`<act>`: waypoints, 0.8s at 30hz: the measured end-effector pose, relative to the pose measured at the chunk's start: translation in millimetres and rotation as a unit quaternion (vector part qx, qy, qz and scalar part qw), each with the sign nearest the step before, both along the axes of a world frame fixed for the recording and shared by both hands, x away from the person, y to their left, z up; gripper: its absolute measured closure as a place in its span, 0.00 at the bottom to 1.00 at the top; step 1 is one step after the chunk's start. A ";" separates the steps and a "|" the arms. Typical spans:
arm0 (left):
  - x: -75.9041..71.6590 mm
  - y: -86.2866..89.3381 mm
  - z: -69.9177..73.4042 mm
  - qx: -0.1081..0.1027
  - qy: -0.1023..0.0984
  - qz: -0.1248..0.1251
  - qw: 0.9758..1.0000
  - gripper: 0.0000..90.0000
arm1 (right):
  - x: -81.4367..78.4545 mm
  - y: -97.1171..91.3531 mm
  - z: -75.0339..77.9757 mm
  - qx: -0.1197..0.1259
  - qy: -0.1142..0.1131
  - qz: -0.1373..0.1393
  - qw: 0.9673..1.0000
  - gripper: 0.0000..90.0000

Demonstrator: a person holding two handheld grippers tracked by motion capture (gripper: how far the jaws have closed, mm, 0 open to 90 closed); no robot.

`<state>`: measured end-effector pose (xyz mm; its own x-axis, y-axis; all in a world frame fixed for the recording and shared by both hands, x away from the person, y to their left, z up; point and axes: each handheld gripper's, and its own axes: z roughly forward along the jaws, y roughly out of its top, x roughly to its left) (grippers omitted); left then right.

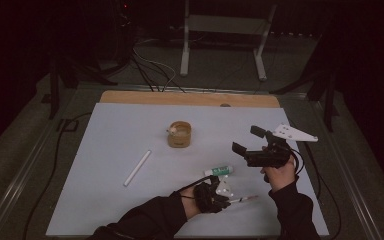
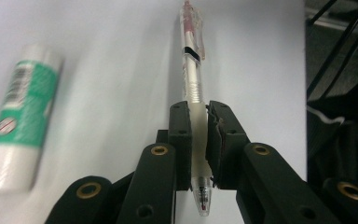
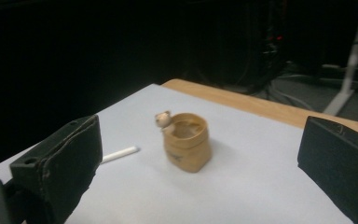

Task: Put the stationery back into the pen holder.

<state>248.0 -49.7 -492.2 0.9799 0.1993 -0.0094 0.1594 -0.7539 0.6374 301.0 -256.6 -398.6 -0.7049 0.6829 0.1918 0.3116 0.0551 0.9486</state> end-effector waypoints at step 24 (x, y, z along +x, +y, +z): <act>4.3 67.4 32.9 0.006 -0.010 -0.030 0.999 0.91 | -26.6 22.5 0.3 -0.068 -0.054 0.148 0.985 0.15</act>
<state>252.3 17.7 -459.3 0.9901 0.1400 0.0123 0.1010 -0.7698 0.6302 274.4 -234.1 -398.3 -0.8881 0.4590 0.0264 0.1608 0.2564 0.9531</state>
